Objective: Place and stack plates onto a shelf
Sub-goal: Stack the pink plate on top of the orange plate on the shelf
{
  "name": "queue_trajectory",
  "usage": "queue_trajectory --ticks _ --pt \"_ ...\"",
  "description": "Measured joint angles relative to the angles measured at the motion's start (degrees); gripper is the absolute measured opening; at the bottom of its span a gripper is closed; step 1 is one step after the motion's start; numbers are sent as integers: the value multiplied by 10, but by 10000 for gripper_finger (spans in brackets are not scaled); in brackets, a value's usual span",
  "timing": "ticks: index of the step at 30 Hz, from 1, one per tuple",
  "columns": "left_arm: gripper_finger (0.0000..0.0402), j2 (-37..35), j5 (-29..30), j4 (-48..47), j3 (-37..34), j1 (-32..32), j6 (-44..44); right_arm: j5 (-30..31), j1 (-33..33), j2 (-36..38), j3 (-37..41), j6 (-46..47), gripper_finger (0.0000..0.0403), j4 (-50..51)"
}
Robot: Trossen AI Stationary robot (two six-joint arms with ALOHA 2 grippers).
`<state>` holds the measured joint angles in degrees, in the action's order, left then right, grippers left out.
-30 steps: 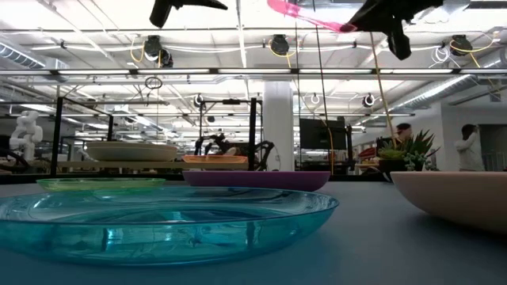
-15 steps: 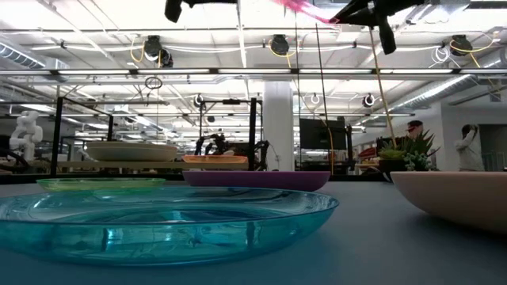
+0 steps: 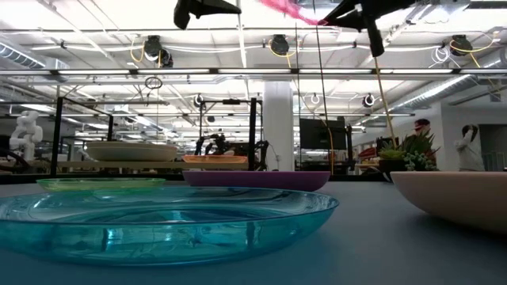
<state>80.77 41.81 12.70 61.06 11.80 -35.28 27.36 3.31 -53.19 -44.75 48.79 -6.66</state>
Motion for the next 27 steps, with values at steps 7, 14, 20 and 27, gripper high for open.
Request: queue_trajectory --ticks 7,14,20,27 --pt "275 0 -28 42 0 -32 72 41 0 -55 0 -16 0 -132" --pt "238 0 -32 94 0 -51 72 72 0 -86 0 -62 0 -192" --pt "170 0 -27 112 0 -51 82 103 0 -89 0 -73 0 -194" --pt "116 5 -2 105 0 -68 37 106 0 -89 0 -84 0 -194"
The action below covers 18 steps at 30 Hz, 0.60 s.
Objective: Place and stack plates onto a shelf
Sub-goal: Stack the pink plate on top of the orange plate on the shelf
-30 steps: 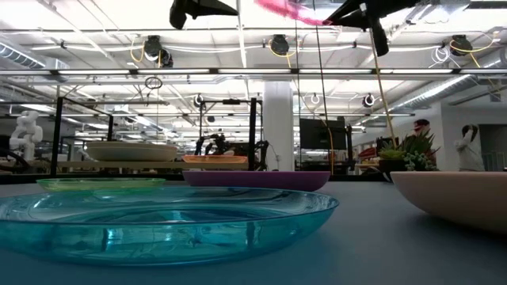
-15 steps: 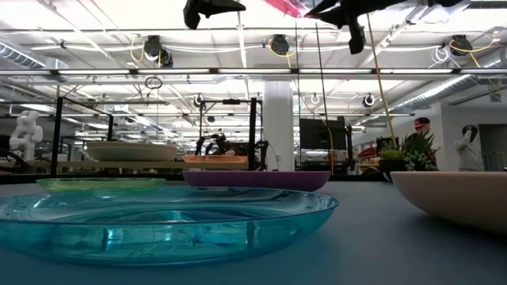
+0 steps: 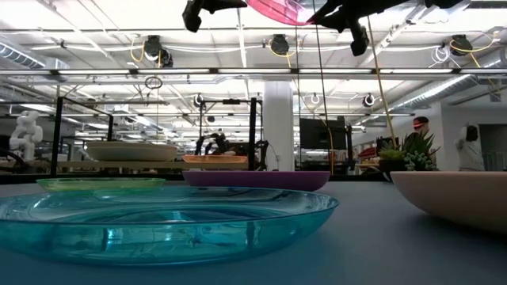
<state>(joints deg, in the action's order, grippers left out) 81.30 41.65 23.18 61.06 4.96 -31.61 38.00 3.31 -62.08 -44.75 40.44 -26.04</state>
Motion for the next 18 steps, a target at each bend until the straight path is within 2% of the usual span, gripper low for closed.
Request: queue_trajectory --ticks 18 --pt "113 1 16 -16 0 -21 -12 12 0 0 0 -54 0 -5"
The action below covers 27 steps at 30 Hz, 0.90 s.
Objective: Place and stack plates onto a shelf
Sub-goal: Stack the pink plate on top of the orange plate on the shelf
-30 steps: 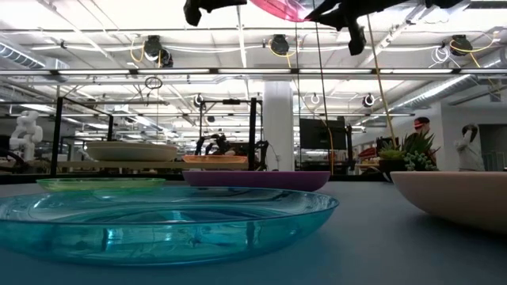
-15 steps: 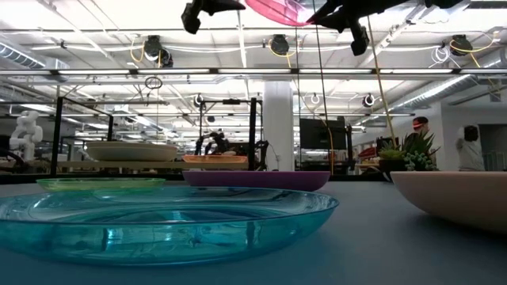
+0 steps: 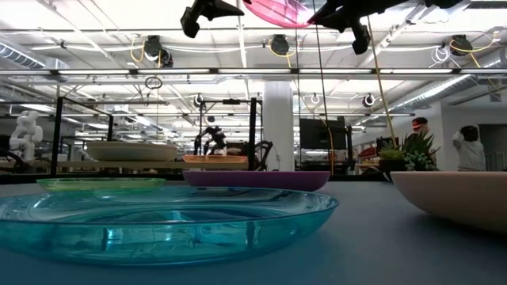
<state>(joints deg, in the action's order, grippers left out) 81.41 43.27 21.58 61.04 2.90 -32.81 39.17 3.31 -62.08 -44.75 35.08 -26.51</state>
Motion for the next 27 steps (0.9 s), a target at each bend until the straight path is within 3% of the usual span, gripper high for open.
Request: queue_trajectory --ticks 8,17,27 --pt "112 0 34 -3 0 0 -5 10 0 0 0 -17 0 1" --pt "63 0 30 -10 0 -4 -5 29 0 0 0 -20 0 2" --pt "61 0 29 -26 0 -5 -13 29 0 0 0 -29 0 2"
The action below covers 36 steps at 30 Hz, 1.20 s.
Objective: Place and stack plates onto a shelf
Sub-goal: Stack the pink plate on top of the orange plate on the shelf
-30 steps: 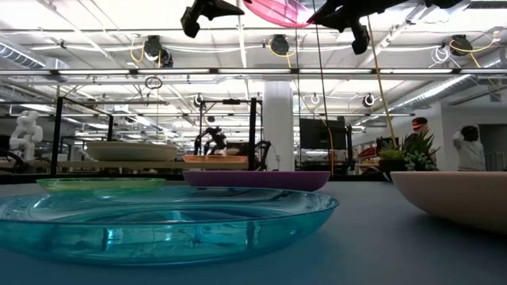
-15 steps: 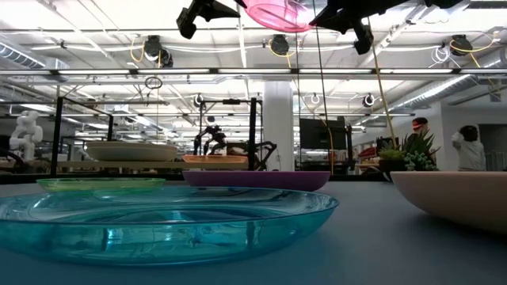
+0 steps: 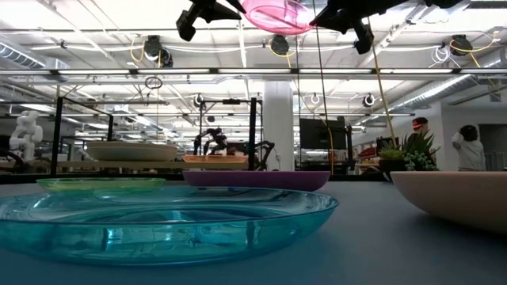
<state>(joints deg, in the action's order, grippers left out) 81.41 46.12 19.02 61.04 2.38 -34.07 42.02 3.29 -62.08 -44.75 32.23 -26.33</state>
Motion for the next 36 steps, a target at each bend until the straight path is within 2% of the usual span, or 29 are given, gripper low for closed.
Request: queue_trajectory --ticks 5,11,18,36 --pt "82 0 19 2 0 -2 -1 0 0 0 0 -1 0 0" --pt "124 0 10 9 0 -2 10 0 0 0 0 -2 0 0" --pt "126 0 8 6 0 -12 14 1 0 0 0 -6 0 0" --pt "126 0 -54 -4 0 -52 13 2 0 0 0 -17 0 14"
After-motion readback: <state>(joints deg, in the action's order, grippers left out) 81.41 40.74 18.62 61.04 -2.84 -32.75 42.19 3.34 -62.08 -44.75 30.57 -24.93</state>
